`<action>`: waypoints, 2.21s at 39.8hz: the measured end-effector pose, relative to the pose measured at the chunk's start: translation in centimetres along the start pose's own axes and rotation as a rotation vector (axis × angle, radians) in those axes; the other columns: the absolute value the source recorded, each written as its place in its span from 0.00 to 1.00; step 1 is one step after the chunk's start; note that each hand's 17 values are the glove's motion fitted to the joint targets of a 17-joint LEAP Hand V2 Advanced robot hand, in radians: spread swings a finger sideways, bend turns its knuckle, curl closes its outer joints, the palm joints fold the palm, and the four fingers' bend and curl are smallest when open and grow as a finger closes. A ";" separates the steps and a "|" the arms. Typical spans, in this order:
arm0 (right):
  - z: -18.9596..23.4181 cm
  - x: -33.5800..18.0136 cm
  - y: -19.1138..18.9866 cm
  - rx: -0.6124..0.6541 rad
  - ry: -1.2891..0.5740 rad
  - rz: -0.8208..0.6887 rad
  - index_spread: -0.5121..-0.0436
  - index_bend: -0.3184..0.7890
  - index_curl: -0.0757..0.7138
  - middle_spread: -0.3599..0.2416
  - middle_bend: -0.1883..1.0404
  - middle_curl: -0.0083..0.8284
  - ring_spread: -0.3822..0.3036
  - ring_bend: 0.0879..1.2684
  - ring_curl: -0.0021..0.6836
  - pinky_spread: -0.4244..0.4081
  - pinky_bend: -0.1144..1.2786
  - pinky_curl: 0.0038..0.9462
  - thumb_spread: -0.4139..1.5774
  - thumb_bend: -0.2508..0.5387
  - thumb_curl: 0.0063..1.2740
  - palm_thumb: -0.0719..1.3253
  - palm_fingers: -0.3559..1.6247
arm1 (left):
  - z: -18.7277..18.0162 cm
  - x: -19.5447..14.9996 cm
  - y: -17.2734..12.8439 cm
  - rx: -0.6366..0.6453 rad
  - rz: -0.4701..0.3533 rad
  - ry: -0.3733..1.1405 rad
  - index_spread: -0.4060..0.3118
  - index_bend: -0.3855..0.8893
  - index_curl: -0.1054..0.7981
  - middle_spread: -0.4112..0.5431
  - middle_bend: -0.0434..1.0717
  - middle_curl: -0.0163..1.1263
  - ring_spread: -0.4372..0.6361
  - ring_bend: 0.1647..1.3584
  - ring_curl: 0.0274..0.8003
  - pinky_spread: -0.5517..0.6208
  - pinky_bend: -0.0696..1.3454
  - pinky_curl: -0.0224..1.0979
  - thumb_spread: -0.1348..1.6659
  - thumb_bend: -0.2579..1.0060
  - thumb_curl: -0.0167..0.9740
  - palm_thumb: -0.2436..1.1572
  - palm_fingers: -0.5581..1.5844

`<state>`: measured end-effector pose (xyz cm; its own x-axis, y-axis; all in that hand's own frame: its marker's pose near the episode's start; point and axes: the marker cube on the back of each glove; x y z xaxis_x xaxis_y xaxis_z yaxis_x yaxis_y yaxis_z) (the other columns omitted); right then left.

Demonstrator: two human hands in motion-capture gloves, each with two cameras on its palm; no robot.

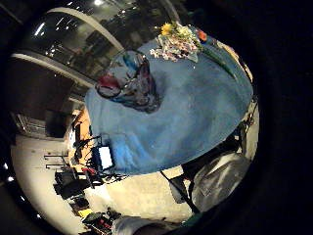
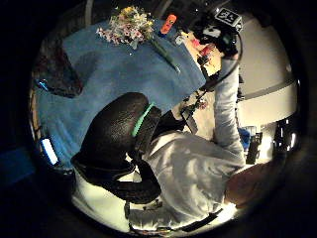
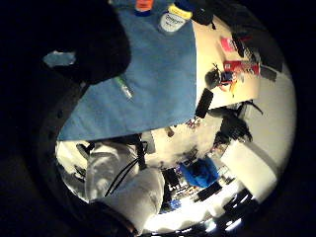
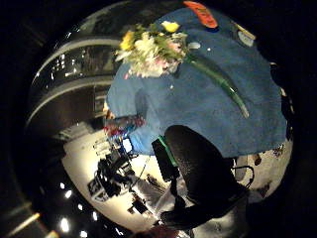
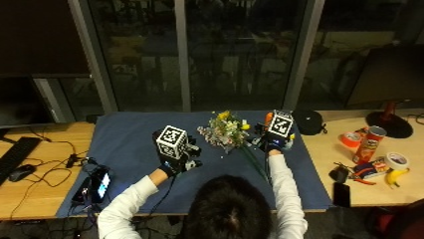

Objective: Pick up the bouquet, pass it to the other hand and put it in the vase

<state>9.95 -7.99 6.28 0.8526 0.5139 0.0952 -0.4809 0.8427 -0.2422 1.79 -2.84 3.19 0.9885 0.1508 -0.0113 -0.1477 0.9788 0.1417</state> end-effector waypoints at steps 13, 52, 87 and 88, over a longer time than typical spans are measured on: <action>7.0 1.3 -2.8 0.063 -0.012 0.115 0.73 0.40 0.24 0.58 0.44 0.45 0.45 0.50 0.50 0.54 0.60 0.37 0.78 0.31 0.20 0.37 0.49 | 1.7 -2.8 -0.6 -0.042 -0.058 0.056 0.63 0.43 0.43 0.63 0.20 0.26 0.62 0.35 0.30 0.72 0.31 0.29 0.66 0.19 0.30 0.37 0.38; 13.9 2.5 -4.6 0.480 -0.141 0.158 0.60 0.52 0.48 0.28 0.66 0.68 0.24 0.71 0.73 0.20 0.60 0.45 0.72 0.35 0.34 0.71 0.93 | 4.7 -4.2 0.5 -0.060 -0.105 -0.070 0.57 0.42 0.47 0.57 0.20 0.31 0.61 0.29 0.31 0.72 0.25 0.31 0.68 0.18 0.31 0.38 0.40; 6.6 -11.2 2.1 0.673 -1.190 -0.820 0.68 0.87 0.81 0.38 0.86 0.77 0.31 0.80 0.82 0.27 0.63 0.54 0.68 0.35 0.37 0.74 0.89 | -0.5 9.6 -13.7 -0.197 -0.132 1.363 0.70 0.38 0.43 0.69 0.19 0.31 0.65 0.36 0.37 0.71 0.29 0.34 0.69 0.21 0.36 0.52 0.36; 6.9 -11.5 1.7 0.677 -1.176 -0.824 0.67 0.87 0.81 0.38 0.87 0.78 0.31 0.80 0.83 0.27 0.63 0.55 0.67 0.34 0.38 0.74 0.89 | -0.4 9.8 -13.9 -0.207 -0.131 1.375 0.71 0.38 0.43 0.70 0.19 0.30 0.65 0.37 0.37 0.71 0.29 0.34 0.68 0.21 0.36 0.52 0.35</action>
<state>-2.04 -11.36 11.42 0.4416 -0.5390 0.7173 -0.2587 0.6890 0.6770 13.51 -14.96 0.69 0.1898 -0.0471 -0.9807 -0.1793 0.9804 -0.0818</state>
